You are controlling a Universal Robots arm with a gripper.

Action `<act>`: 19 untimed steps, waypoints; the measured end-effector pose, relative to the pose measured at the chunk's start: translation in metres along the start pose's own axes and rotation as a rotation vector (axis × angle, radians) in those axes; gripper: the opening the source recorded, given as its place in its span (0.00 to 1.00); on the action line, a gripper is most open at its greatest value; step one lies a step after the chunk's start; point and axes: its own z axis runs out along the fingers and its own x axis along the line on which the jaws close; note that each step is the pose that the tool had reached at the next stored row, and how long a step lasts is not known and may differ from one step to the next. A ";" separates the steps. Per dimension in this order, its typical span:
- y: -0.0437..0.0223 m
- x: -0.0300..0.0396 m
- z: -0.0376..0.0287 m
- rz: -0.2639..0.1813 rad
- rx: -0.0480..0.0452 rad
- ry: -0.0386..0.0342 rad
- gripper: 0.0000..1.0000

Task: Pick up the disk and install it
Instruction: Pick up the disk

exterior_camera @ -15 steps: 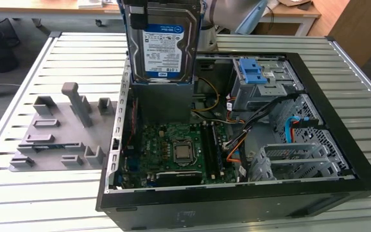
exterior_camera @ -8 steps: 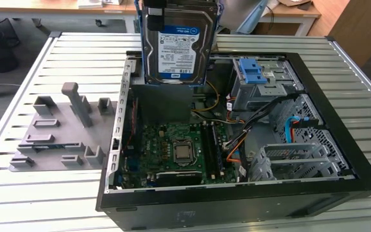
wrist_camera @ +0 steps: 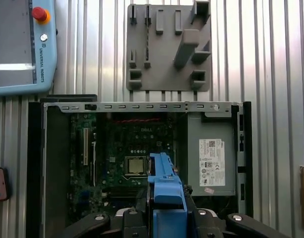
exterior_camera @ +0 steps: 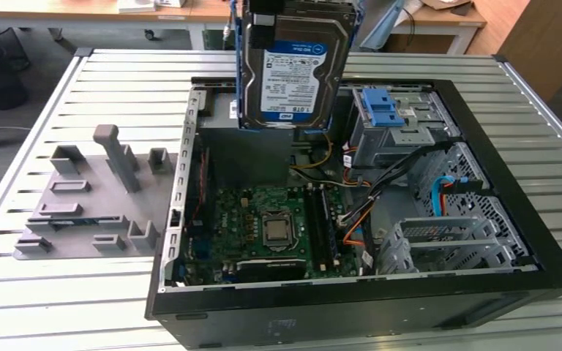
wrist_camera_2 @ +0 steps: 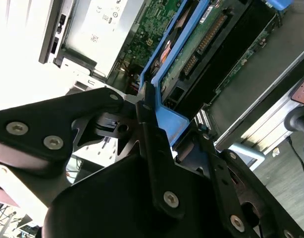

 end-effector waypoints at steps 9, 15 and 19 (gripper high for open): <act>-0.0246 0.0013 -0.0013 0.000 -0.0031 0.0000 0.36; -0.0254 0.0013 -0.0014 0.002 -0.0031 0.0000 0.36; -0.0254 0.0013 -0.0014 0.005 -0.0031 -0.0003 0.36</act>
